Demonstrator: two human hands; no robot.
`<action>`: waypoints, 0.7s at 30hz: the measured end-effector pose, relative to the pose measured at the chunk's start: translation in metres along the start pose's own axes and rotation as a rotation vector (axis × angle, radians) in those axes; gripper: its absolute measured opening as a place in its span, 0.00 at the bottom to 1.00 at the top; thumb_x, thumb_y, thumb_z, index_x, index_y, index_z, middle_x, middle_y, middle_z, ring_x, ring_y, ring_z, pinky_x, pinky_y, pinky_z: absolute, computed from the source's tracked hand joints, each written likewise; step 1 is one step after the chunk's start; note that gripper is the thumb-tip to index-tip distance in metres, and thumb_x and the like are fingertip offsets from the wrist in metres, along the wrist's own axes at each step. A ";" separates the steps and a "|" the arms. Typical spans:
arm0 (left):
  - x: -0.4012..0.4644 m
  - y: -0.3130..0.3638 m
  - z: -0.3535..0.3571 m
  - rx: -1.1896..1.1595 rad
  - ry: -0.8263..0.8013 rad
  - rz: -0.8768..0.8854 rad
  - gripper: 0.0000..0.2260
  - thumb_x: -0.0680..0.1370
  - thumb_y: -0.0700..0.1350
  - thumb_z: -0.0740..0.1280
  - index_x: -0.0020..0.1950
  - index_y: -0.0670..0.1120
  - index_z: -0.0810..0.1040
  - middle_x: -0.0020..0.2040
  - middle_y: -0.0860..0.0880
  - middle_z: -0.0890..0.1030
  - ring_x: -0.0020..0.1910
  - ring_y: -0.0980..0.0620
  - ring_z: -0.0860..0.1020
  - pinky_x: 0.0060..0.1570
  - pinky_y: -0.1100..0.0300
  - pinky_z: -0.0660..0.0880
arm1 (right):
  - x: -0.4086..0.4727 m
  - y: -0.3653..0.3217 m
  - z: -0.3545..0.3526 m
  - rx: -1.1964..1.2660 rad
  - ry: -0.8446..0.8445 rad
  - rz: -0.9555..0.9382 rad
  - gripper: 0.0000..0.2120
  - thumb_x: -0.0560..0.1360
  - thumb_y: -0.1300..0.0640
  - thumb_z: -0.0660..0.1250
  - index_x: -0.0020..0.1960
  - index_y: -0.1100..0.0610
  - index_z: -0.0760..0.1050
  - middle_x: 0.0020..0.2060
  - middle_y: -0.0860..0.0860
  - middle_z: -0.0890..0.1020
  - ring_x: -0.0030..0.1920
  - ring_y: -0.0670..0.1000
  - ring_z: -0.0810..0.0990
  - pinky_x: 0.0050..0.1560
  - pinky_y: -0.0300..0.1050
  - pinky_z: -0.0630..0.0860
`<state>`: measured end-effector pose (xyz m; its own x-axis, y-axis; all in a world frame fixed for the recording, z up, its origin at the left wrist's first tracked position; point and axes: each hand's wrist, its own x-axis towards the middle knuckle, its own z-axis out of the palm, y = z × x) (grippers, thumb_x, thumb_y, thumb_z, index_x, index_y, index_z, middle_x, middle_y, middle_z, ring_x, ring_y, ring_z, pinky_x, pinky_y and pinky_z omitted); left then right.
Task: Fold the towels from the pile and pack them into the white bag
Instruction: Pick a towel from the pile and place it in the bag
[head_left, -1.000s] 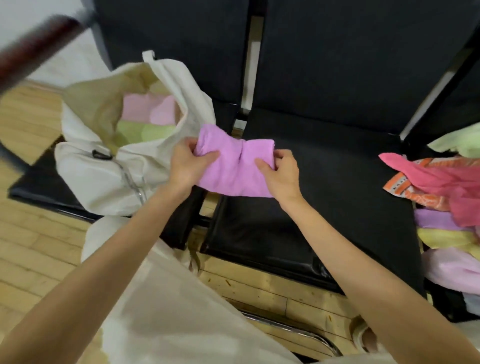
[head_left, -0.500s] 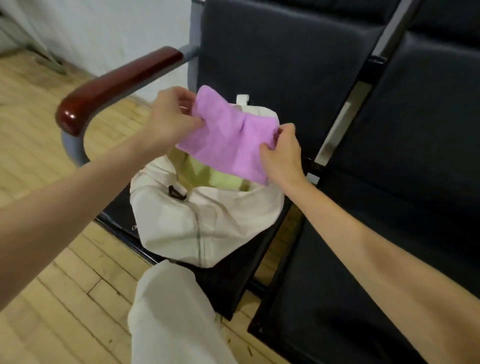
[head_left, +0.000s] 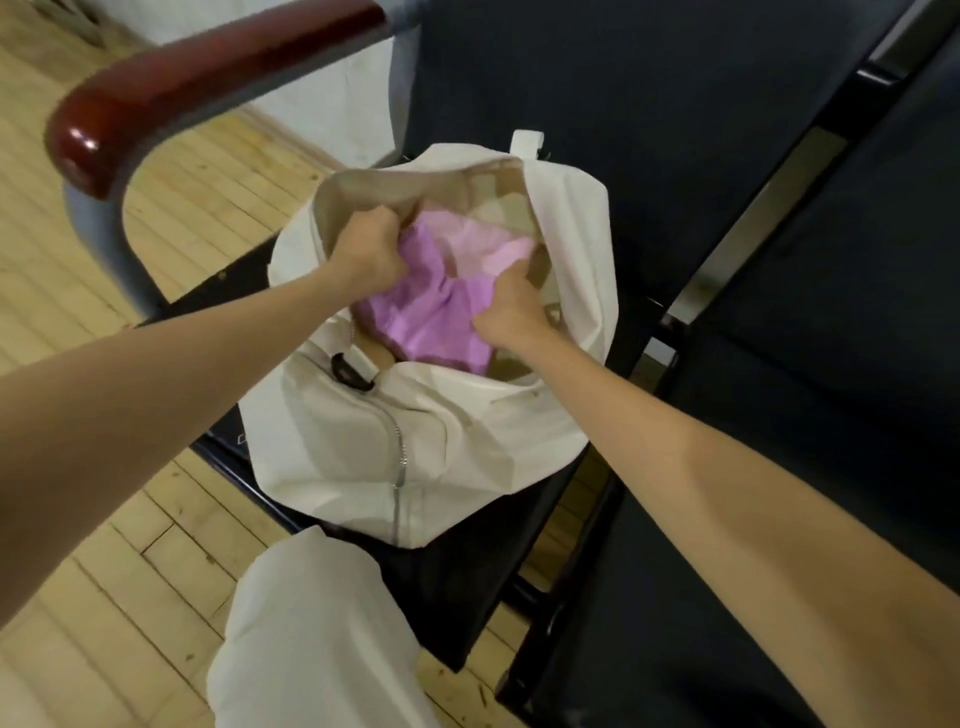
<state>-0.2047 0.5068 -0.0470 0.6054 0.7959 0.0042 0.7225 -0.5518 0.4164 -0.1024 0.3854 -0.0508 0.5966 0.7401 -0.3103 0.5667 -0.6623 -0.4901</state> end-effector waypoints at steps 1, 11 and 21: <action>-0.001 -0.001 0.001 0.026 -0.032 -0.025 0.09 0.73 0.33 0.63 0.50 0.30 0.77 0.50 0.32 0.79 0.51 0.35 0.78 0.45 0.50 0.71 | 0.001 -0.001 0.001 -0.027 -0.016 0.002 0.35 0.75 0.67 0.64 0.74 0.68 0.46 0.66 0.61 0.71 0.64 0.60 0.73 0.52 0.45 0.71; -0.037 0.028 -0.011 0.065 -0.093 0.037 0.13 0.75 0.40 0.66 0.55 0.34 0.77 0.53 0.34 0.80 0.54 0.35 0.77 0.50 0.48 0.73 | -0.055 0.011 -0.050 -0.242 0.161 -0.346 0.16 0.75 0.66 0.60 0.62 0.64 0.68 0.59 0.60 0.72 0.57 0.58 0.73 0.47 0.44 0.67; -0.135 0.142 -0.004 0.007 -0.122 0.239 0.21 0.78 0.42 0.65 0.69 0.37 0.69 0.63 0.37 0.75 0.63 0.40 0.72 0.59 0.55 0.66 | -0.160 0.127 -0.120 -0.325 0.247 -0.252 0.18 0.76 0.64 0.61 0.65 0.62 0.66 0.60 0.59 0.69 0.61 0.58 0.70 0.58 0.52 0.73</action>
<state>-0.1853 0.3224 0.0149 0.7949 0.6067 -0.0085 0.5561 -0.7229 0.4101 -0.0578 0.1690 0.0346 0.5128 0.8585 0.0077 0.8359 -0.4972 -0.2325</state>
